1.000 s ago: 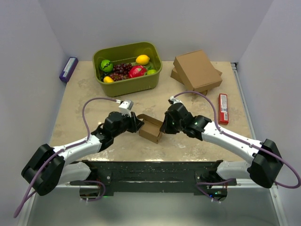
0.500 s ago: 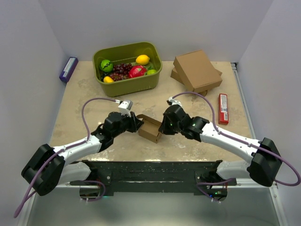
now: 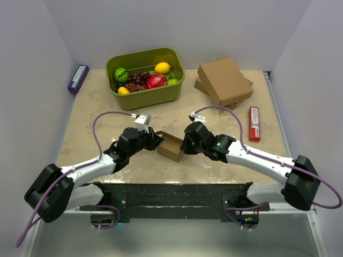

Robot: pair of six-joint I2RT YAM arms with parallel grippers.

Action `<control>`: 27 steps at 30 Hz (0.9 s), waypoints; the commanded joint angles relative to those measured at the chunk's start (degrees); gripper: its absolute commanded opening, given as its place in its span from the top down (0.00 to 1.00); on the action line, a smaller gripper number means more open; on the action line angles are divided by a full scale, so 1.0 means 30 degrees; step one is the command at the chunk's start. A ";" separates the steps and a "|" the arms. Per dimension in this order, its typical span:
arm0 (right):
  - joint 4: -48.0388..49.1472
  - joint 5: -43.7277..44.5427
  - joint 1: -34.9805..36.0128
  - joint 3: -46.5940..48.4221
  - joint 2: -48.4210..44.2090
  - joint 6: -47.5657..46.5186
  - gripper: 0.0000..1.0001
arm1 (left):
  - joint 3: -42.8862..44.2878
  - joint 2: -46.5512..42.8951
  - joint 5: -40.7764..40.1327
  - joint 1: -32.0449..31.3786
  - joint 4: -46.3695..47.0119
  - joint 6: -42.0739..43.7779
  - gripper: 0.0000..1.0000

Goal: Fold the paper box

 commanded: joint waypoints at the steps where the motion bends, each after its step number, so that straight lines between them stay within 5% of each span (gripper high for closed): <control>1: -0.1786 0.0264 0.0507 -0.0653 0.1034 0.0631 1.00 | -0.0321 -0.0162 0.0399 -0.0180 -0.0074 -0.0153 0.77; 21: -0.3311 0.2610 0.0742 -0.0273 0.2614 0.0163 1.00 | -0.0702 -0.0574 0.1745 -0.0180 0.1186 0.0198 0.76; 27: -0.4569 0.3867 0.0742 0.0839 0.2880 -0.0393 1.00 | -0.0497 -0.1360 0.2098 -0.0150 0.0749 0.0724 0.56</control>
